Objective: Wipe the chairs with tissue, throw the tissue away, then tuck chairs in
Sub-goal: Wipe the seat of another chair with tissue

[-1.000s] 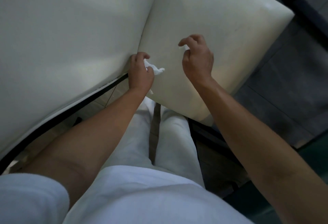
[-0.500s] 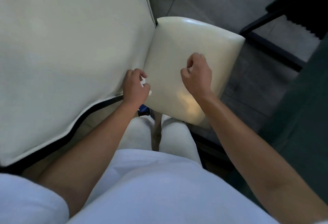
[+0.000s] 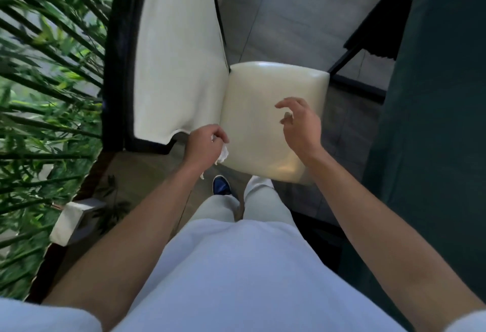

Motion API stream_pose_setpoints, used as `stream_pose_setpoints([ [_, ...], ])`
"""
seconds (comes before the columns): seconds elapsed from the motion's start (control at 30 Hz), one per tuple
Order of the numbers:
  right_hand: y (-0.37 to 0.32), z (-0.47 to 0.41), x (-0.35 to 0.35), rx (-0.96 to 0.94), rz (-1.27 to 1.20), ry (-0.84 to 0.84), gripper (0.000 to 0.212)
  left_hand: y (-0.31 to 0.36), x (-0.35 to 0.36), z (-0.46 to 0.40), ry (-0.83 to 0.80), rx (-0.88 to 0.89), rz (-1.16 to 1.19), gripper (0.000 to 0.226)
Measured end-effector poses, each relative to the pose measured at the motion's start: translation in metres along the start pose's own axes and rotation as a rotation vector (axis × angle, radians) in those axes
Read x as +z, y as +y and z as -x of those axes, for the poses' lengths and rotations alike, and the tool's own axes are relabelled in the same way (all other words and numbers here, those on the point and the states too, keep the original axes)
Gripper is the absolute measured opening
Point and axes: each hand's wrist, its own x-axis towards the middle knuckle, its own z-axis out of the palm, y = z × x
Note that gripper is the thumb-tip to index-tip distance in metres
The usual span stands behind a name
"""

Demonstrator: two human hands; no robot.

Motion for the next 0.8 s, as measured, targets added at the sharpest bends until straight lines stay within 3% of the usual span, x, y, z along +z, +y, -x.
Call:
stream_pose_setpoints([
  [0.1,-0.009,0.021,-0.020,0.026,-0.016,-0.041,0.026,0.016,-0.016,0.028,-0.016,0.066,-0.010,0.018],
  [0.27,-0.030,0.036,-0.068,-0.037,-0.050,0.009,0.025,0.048,-0.044,0.059,-0.050,0.265,-0.085,0.055],
  [0.47,-0.091,0.039,-0.136,-0.186,-0.250,0.151,0.051,0.105,-0.094,0.107,0.105,0.445,-0.030,0.050],
  [0.7,-0.180,0.069,-0.186,-0.394,-0.291,0.241,0.070,0.138,-0.175,0.139,0.389,0.622,-0.050,0.014],
  [0.8,-0.215,0.085,-0.195,-0.464,-0.289,0.281,0.075,0.141,-0.213,0.143,0.477,0.680,-0.121,0.035],
])
